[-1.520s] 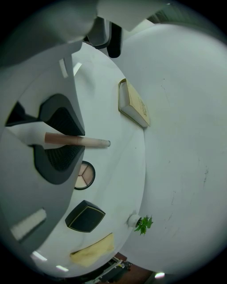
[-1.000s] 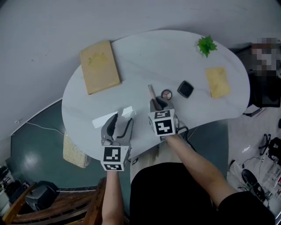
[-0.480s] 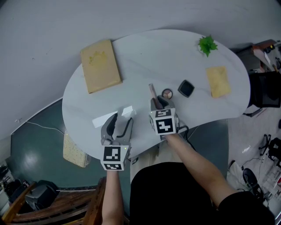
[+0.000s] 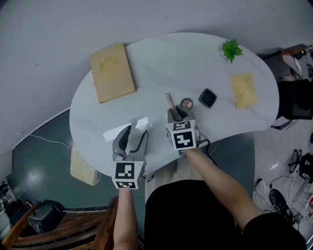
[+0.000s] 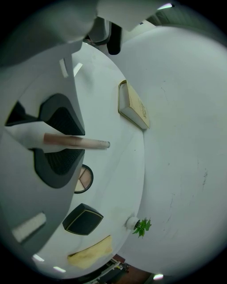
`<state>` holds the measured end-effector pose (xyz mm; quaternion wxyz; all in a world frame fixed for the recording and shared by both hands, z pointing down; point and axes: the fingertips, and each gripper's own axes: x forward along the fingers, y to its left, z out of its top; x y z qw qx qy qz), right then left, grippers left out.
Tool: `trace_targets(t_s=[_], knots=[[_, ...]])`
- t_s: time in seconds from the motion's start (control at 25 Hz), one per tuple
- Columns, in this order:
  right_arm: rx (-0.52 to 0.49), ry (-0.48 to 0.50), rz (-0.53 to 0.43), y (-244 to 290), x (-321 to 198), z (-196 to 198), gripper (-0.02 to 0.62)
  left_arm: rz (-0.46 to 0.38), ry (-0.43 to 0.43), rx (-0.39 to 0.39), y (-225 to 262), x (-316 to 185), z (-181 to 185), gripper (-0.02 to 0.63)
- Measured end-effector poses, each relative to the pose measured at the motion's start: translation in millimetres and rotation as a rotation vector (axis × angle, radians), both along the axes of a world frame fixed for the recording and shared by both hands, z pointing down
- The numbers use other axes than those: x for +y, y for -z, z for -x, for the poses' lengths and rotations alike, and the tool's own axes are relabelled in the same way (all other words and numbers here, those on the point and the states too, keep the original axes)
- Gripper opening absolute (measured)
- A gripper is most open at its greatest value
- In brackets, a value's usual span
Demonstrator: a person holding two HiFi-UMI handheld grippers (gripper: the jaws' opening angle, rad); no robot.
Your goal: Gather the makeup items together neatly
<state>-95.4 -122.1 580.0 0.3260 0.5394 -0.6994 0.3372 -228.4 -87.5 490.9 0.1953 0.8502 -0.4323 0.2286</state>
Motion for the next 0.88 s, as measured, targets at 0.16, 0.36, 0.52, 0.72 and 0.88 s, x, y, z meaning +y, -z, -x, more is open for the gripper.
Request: trace_targets(t_s=[0.16,0.36,0.52,0.72,0.88], knots=[[0.0,0.009,-0.002,0.1,0.3,0.9,0.081,-0.008,0.001,-0.003,2.0,0.7,-0.3,0.229],[0.009,0.012,-0.004,-0.6,0.2,1.1,0.081,-0.016,0.007,-0.004,6.0,3.4,3.7,0.229],[0.02,0.025,-0.015,1.3,-0.8,1.8,0.081,-0.018,0.016,-0.004,6.6,4.4,8.3,0.229],[0.017,0.039,-0.041,10.2,1.3,3.6,0.081,-0.033,0.024,-0.002,10.1,6.0,9.5,0.229],[0.002,0.066,-0.054,21.3,7.9,4.7,0.08,-0.047,0.032,-0.001,17.1,10.6,3.4,0.229]])
